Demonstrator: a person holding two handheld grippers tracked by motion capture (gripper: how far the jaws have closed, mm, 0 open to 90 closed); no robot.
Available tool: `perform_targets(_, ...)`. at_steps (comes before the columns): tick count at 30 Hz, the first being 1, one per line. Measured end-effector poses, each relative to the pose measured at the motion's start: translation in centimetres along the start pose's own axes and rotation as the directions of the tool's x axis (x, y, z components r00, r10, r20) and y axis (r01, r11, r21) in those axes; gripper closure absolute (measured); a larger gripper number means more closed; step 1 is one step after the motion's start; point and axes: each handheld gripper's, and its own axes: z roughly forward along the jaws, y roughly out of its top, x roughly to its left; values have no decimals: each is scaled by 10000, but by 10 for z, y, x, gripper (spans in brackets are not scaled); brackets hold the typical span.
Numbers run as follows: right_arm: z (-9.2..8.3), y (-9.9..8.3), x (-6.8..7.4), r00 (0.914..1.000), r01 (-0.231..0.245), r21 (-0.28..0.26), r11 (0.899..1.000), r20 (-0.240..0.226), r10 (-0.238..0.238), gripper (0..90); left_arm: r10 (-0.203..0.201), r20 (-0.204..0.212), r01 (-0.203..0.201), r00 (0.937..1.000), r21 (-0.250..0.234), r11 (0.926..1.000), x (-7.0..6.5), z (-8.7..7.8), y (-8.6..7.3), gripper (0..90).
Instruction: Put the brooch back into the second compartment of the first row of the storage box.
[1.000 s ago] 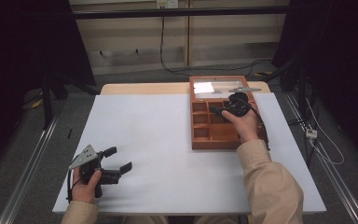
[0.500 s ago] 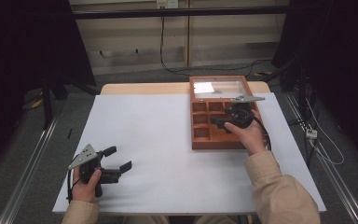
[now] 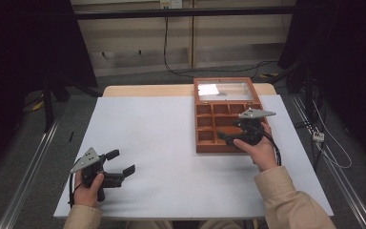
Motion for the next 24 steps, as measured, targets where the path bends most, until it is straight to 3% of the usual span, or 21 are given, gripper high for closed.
perform_targets(24, -22, -39, 10, 9994, -93, -84, 9999, -336, 90, 174, -7, 13, 7, 10000, -16, 10000, 0, 0, 0, 40)
